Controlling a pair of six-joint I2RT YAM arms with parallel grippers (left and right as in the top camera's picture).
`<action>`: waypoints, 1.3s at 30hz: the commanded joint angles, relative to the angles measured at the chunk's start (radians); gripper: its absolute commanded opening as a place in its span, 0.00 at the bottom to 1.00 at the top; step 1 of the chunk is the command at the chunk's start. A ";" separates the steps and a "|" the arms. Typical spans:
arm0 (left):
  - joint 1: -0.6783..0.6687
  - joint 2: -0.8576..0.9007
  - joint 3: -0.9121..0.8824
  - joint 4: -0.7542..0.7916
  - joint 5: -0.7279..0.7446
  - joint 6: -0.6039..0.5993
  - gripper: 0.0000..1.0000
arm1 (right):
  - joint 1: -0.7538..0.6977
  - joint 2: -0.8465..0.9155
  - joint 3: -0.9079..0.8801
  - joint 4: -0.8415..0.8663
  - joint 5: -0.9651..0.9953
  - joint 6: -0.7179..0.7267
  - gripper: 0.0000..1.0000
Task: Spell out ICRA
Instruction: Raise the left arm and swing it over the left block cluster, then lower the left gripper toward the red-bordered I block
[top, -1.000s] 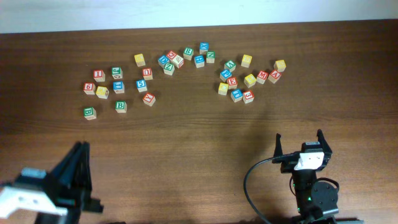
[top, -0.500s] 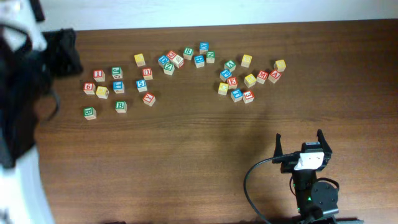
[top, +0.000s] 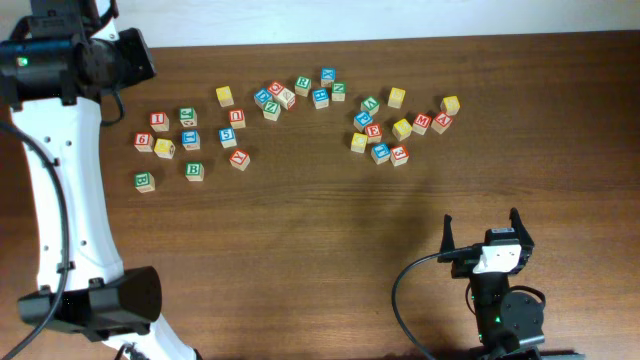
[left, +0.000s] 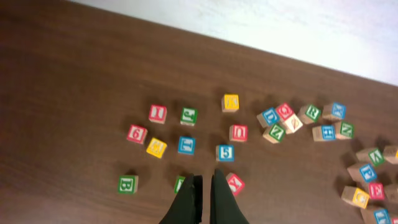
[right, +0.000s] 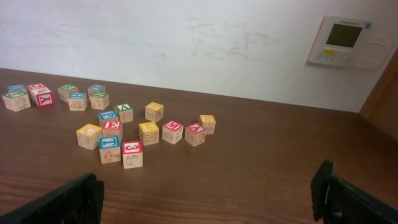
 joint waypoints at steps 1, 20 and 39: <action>0.000 0.051 0.024 -0.024 0.043 -0.009 0.03 | -0.006 -0.008 -0.005 -0.008 -0.005 0.005 0.98; -0.051 0.387 0.023 -0.151 0.047 0.045 0.00 | -0.006 -0.008 -0.005 -0.008 -0.005 0.005 0.98; -0.066 0.584 0.021 -0.016 -0.230 0.047 0.03 | -0.006 -0.008 -0.005 -0.008 -0.005 0.005 0.98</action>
